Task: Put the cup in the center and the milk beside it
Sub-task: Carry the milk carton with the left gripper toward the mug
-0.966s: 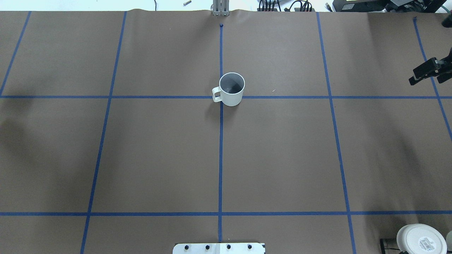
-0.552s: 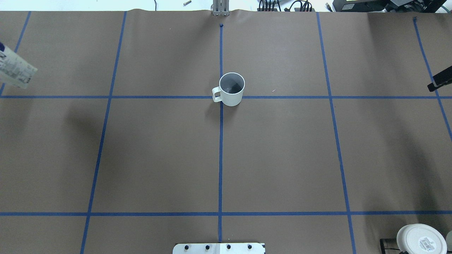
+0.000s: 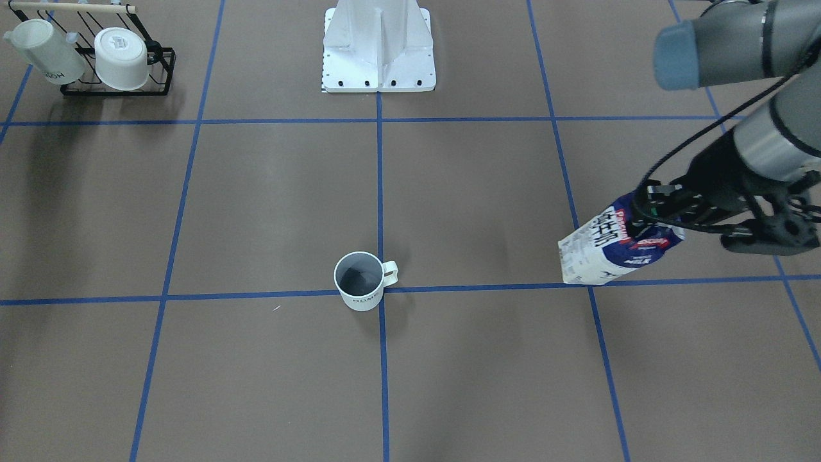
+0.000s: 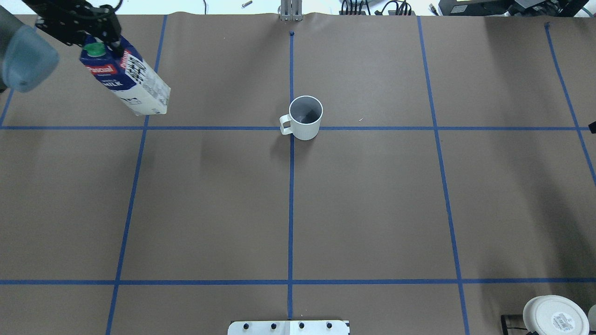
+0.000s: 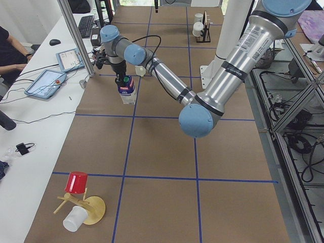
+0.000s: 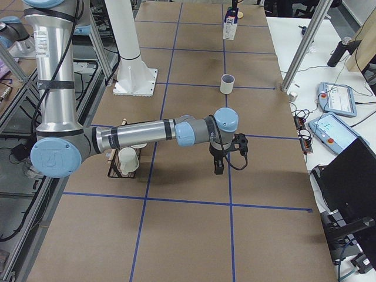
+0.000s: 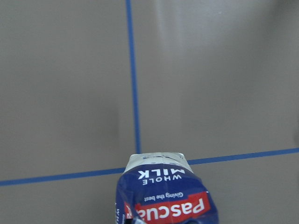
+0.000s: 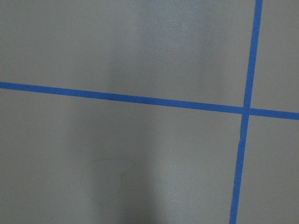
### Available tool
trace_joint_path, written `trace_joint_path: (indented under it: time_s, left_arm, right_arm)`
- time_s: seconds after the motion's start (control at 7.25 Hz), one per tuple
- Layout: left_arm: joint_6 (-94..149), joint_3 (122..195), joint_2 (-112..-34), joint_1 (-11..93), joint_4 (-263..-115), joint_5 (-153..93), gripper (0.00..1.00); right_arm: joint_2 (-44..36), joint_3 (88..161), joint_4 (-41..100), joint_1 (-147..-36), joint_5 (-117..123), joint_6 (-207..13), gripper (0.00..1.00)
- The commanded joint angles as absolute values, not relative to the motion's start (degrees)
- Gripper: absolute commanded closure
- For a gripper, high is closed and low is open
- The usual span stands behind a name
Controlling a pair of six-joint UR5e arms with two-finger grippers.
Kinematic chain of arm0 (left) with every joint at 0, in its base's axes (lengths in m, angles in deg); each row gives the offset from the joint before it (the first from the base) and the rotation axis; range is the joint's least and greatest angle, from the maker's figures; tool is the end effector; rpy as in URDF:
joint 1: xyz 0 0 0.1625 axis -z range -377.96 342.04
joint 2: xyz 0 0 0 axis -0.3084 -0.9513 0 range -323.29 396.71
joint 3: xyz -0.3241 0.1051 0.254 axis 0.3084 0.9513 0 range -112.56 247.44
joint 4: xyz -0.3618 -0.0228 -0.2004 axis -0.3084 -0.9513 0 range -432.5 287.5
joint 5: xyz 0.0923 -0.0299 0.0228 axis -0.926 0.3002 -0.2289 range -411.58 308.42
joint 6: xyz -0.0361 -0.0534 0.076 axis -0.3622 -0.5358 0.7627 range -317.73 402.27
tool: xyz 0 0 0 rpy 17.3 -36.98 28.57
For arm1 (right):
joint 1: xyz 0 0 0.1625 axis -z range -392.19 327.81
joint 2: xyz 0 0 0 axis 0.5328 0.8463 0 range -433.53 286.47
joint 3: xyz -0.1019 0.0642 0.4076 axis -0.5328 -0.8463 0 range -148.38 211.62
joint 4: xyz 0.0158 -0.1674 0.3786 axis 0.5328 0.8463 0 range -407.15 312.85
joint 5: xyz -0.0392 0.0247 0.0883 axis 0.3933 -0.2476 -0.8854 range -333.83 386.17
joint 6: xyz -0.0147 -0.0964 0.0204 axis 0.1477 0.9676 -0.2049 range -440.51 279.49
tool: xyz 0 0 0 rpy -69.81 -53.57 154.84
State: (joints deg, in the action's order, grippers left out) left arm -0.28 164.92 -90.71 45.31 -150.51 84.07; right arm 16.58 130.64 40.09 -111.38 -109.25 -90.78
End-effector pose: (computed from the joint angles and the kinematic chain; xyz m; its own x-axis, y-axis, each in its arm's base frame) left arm 0.2404 -0.6151 0.2275 0.5865 -0.0199 -0.8097 0.0259 0.9996 -0.0058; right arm -0.0324 -0.5012 0.5752 0.6846 -0.0973 0.7224 0.0627 0.9952 0.0746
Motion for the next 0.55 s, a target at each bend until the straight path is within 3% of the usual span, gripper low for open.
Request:
trace_joint_path:
  time_s: [0.0,0.41]
  left_arm:
    - [-17.51,162.55,-98.7,34.91,-150.46,76.51,1.0]
    - [-23.11,152.63,-107.5,30.91,-150.99,70.95,1.0]
  right_arm:
    - [17.25,130.41,40.04,-111.56,-108.75,-90.71,0.0]
    - [17.78,130.59,40.12,-111.64,-109.1,-90.71,0.0]
